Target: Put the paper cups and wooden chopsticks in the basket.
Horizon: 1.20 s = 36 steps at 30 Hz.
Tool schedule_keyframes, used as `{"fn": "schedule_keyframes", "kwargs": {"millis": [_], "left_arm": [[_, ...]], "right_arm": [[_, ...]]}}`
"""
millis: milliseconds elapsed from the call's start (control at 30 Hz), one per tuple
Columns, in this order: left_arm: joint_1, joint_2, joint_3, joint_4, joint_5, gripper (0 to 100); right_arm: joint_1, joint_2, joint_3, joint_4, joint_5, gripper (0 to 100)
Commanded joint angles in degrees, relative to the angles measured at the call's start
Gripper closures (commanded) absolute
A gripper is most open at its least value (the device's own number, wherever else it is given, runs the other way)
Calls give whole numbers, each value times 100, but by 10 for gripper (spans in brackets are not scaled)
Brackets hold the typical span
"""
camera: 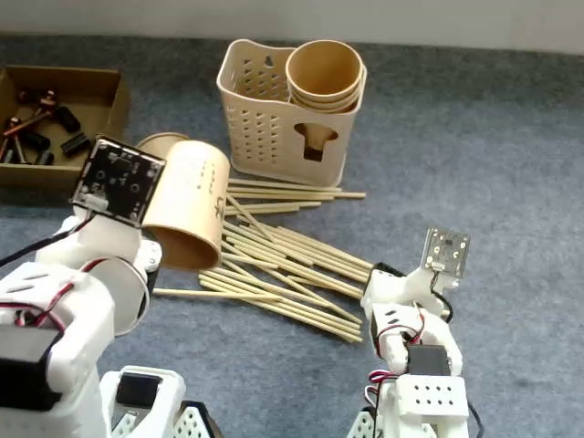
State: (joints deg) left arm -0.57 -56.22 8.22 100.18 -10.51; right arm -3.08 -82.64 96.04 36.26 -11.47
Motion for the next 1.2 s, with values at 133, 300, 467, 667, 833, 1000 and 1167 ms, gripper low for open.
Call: {"fn": "schedule_keyframes", "kwargs": {"millis": [133, 300, 467, 667, 833, 1000, 1167], "left_arm": [[-40, 57, -338, 35, 88, 994], [-40, 532, -453, 35, 88, 994], [-40, 1525, -664, 35, 88, 994], [-40, 2360, -620, 35, 88, 994], [-40, 2615, -277, 35, 88, 994], [-40, 2615, 215, 35, 88, 994], [-40, 2624, 549, 35, 88, 994]], "right_arm": [[40, -13, 637, -127, -18, 993], [40, -13, 637, -127, -18, 993], [40, -13, 637, -127, -18, 993], [40, -13, 637, -127, -18, 993], [40, -13, 637, -127, -18, 993], [40, -13, 637, -127, -18, 993], [40, -13, 637, -127, -18, 993]]}}
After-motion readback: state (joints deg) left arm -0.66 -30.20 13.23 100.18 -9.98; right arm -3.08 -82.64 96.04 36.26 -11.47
